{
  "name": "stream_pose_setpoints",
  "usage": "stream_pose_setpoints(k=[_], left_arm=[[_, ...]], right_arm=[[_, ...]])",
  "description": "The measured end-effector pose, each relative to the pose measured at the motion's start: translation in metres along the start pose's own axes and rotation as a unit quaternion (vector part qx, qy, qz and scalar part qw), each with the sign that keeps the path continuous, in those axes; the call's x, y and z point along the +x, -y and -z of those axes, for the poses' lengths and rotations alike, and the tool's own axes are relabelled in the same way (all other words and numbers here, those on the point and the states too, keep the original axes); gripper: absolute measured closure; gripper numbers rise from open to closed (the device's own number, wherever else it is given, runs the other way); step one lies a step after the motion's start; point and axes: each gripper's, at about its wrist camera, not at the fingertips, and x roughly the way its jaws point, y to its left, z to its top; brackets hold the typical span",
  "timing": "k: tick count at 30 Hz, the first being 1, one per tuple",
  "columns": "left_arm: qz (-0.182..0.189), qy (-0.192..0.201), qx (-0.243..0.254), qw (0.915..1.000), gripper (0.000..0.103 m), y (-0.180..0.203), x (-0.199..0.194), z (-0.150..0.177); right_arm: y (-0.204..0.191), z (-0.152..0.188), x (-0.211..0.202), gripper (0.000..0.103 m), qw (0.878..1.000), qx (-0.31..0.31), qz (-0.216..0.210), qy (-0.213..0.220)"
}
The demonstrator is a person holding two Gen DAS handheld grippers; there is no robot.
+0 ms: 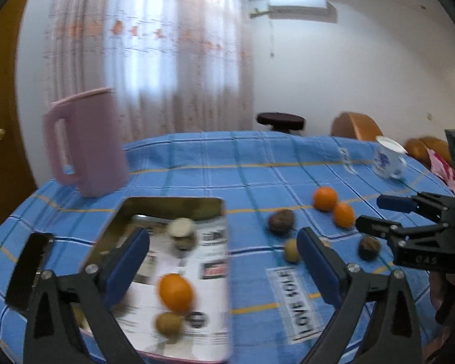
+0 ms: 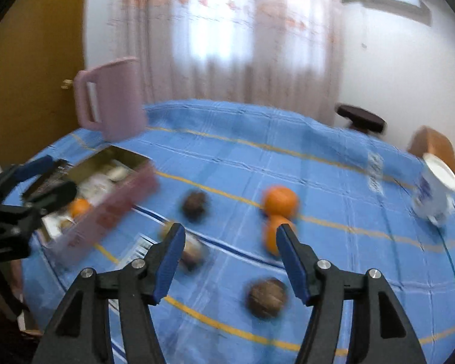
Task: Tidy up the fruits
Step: 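Move the left tool to the brown-white cylinder while the right tool approaches a brown round fruit, then close the left tool on the brown-white cylinder while the right tool grasps the brown fruit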
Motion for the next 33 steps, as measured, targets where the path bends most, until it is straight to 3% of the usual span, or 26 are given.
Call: stream_pose_setpoints(k=[5,10,14,16,21,29,31,33], left_arm=[[0.031,-0.027,0.02,0.9989,0.003,0.032,0.014,-0.002],[0.041,-0.047,0.051,0.9968,0.011,0.06,0.031,0.0],[0.069,-0.073,0.058,0.9932,0.025,0.074,0.04,0.003],[0.075,-0.083,0.062,0.9918,0.029,0.079,0.046,0.005],[0.098,-0.121,0.064,0.9858,0.053,0.087,0.064,0.009],[0.112,-0.156,0.062,0.9794,0.059,0.094,0.08,0.011],[0.109,-0.157,0.062,0.9795,0.067,0.094,0.081,0.011],[0.113,-0.156,0.064,0.9792,0.067,0.096,0.08,0.011]], right_arm=[[0.025,0.016,0.009,0.039,0.999,0.025,0.02,-0.033],[0.023,0.022,0.019,0.041,0.998,0.026,0.011,-0.049],[0.025,0.029,0.026,0.059,0.998,0.026,0.003,-0.064],[0.027,0.03,0.027,0.059,0.997,0.029,-0.001,-0.066],[0.027,0.032,0.032,0.06,0.996,0.032,-0.011,-0.083],[0.025,0.032,0.039,0.062,0.994,0.031,-0.019,-0.1],[0.025,0.032,0.038,0.062,0.994,0.031,-0.019,-0.1],[0.024,0.032,0.036,0.062,0.995,0.029,-0.018,-0.095]])
